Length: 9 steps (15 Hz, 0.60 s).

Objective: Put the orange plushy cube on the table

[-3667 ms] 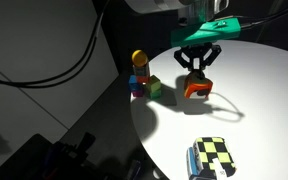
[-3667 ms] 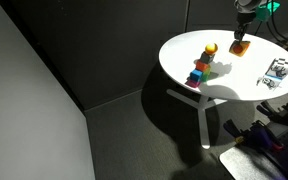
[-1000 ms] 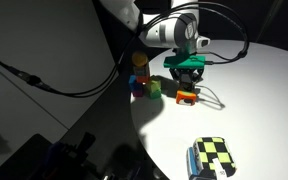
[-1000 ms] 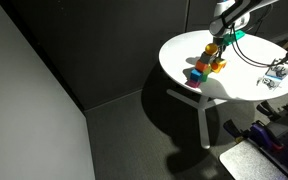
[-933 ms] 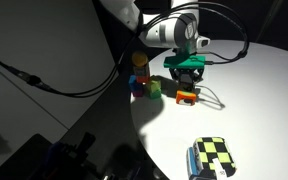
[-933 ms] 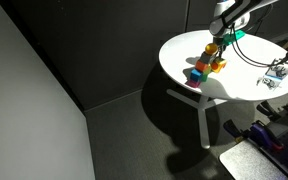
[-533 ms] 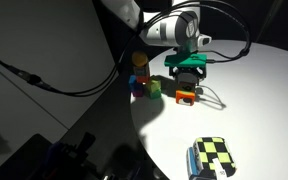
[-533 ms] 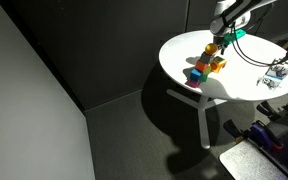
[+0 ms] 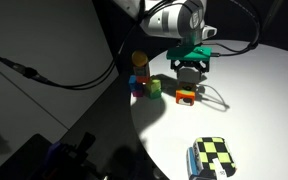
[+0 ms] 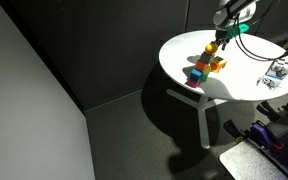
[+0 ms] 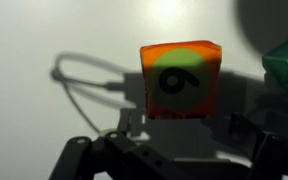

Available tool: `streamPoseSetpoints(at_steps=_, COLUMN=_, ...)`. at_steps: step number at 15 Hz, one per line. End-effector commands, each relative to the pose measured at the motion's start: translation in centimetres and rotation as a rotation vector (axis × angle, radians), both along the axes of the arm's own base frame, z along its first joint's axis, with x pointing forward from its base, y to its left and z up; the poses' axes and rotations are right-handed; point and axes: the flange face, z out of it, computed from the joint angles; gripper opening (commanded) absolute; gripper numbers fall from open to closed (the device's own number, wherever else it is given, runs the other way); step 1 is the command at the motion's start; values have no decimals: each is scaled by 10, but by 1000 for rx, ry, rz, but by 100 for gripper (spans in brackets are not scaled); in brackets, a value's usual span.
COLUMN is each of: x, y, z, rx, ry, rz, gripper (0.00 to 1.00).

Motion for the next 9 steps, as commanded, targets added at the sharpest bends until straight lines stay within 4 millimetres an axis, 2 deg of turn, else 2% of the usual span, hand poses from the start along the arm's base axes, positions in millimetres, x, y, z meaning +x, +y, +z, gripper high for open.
streamPoseSetpoints(at_steps=1, x=-11, y=-3, z=25, rx=47, ry=-34, rz=12, gripper=100)
streamPoseSetpoints(at_steps=9, x=-26, y=-7, z=74, rx=73, ry=-88, rz=-16, gripper=100)
